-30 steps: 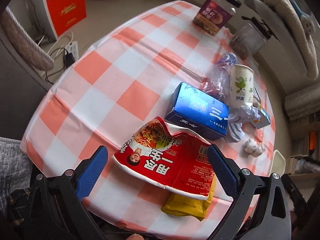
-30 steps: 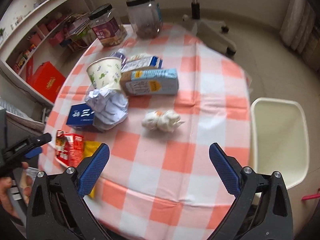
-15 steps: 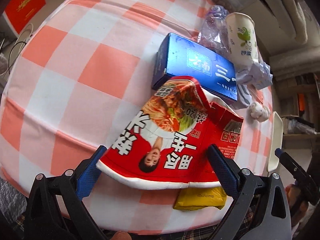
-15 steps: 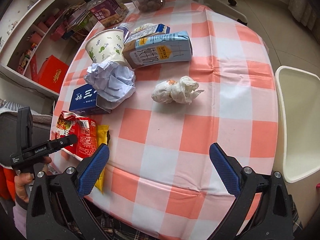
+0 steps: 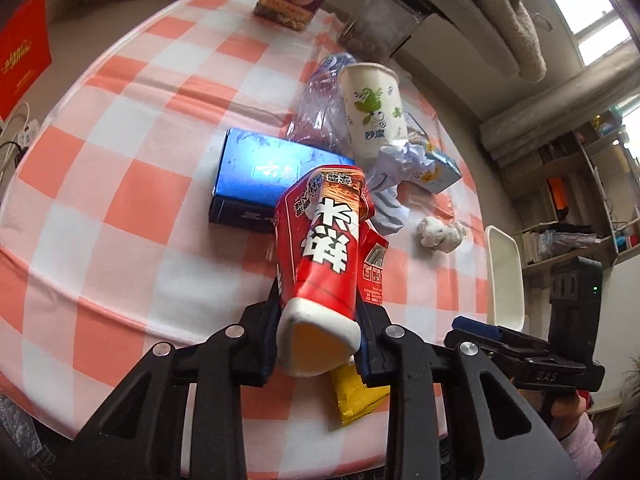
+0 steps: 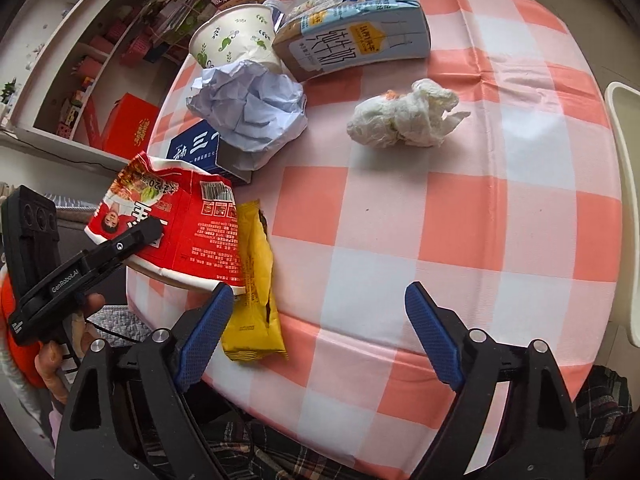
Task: Collect trash
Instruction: 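Grasp the red snack wrapper with the left tool while the right tool grasps the yellow packet, then carry both items over the white bin and open both tools to drop them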
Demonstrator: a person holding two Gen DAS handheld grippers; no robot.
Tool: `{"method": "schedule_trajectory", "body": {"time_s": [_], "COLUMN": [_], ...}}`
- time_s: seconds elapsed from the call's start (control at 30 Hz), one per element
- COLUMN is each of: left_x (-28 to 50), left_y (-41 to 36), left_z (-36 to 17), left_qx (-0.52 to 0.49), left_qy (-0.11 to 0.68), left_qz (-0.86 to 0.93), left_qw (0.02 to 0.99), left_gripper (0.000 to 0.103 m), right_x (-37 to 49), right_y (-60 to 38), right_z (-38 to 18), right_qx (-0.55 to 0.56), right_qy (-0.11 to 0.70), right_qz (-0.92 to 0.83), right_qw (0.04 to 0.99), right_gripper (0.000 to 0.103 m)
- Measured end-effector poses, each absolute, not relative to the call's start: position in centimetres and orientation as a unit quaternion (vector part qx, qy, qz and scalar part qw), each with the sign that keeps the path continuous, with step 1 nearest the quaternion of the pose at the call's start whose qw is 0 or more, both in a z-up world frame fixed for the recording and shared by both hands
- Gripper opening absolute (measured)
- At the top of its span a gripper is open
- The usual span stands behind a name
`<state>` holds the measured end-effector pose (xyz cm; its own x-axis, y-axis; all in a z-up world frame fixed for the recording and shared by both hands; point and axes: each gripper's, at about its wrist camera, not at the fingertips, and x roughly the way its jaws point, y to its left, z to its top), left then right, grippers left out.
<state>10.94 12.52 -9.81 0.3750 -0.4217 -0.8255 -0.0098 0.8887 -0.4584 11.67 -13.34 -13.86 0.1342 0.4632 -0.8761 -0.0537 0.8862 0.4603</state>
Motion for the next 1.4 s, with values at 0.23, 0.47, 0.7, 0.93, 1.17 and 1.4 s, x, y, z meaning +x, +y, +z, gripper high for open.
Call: {"method": "schedule_trajectory", "body": {"time_s": [0.23, 0.47, 0.7, 0.93, 1.17, 1.4], "left_x": [9.6, 8.9, 7.7, 7.7, 7.7, 8.3], "left_y": [14.9, 16.6, 17.3, 17.7, 17.1, 15.0], "left_z": [-3.9, -2.1, -2.0, -2.1, -1.6, -1.2], "left_qx": [-0.203, -0.201, -0.195, -0.191, -0.188, -0.175], "left_qy": [0.445, 0.418, 0.413, 0.408, 0.394, 0.385], "left_qz": [-0.116, -0.111, -0.102, -0.091, -0.084, -0.091], "left_qw": [0.865, 0.879, 0.884, 0.888, 0.896, 0.901], "left_gripper": [0.030, 0.030, 0.030, 0.030, 0.030, 0.030], "right_x": [11.4, 10.9, 10.0, 10.3, 9.8, 10.6], "right_y": [-10.0, -5.1, -1.9, -3.0, -5.3, -7.6], "right_z": [-14.8, -15.9, -16.0, -14.9, -11.7, -8.2], "right_qx": [0.139, 0.048, -0.053, -0.047, -0.035, -0.012], "right_qy": [0.648, 0.646, 0.607, 0.587, 0.554, 0.512], "right_qz": [0.240, 0.247, 0.200, 0.214, 0.221, 0.201], "right_qw": [0.709, 0.721, 0.767, 0.779, 0.802, 0.835], "right_gripper": [0.082, 0.077, 0.058, 0.022, 0.021, 0.021]}}
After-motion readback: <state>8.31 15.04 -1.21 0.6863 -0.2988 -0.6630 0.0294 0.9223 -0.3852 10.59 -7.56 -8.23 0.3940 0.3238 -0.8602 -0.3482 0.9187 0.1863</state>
